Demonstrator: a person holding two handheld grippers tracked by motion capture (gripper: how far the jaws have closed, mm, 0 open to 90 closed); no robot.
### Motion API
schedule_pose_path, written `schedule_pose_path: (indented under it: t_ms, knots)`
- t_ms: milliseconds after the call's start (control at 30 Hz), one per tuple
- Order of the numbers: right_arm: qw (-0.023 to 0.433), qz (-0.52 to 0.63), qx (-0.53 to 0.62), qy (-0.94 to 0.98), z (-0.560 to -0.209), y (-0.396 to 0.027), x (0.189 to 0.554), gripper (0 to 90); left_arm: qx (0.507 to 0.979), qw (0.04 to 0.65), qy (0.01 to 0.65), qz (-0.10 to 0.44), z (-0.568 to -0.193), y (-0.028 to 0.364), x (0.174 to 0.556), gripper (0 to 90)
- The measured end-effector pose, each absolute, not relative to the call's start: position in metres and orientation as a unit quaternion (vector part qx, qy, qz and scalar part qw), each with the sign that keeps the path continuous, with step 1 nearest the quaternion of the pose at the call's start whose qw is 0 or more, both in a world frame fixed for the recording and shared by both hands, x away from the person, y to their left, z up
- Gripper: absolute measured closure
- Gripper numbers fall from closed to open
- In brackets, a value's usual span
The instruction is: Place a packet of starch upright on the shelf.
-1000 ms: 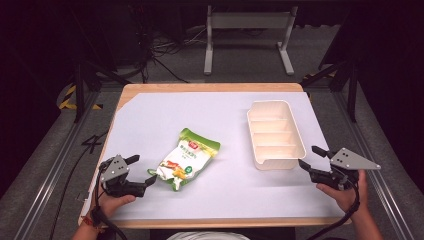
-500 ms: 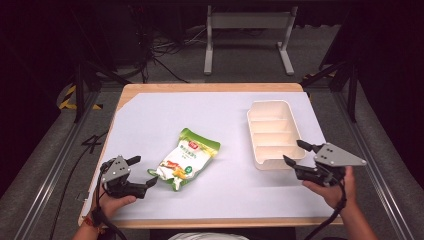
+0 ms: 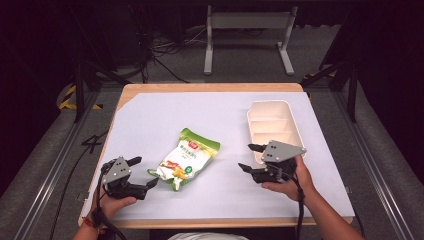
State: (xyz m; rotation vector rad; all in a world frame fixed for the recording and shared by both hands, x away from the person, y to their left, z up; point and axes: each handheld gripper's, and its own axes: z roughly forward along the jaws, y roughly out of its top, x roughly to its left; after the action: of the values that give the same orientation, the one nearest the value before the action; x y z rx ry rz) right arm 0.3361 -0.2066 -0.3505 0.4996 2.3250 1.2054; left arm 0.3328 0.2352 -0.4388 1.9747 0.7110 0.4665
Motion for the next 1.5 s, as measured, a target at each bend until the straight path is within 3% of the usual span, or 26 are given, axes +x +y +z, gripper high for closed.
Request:
schedule_pose_path:
  t_ms: [767, 1200, 1433, 1500]
  knots:
    - [0.154, 0.36, 0.177, 0.903, -0.37, -0.102, 0.424, 34.8, 0.814, 0.47, 0.283, 0.192, -0.439, 0.235, 0.331, 8.0]
    - [0.121, 0.325, 0.2, 0.916, -0.391, -0.07, 0.459, 31.7, 0.817, 0.466, 0.282, 0.192, -0.44, 0.237, 0.327, 8.0]
    - [0.069, 0.299, 0.223, 0.925, -0.407, -0.062, 0.473, 28.4, 0.817, 0.464, 0.282, 0.193, -0.441, 0.237, 0.326, 8.0]
    - [0.058, 0.303, 0.223, 0.925, -0.409, -0.059, 0.475, 32.7, 0.817, 0.464, 0.283, 0.192, -0.441, 0.237, 0.326, 8.0]
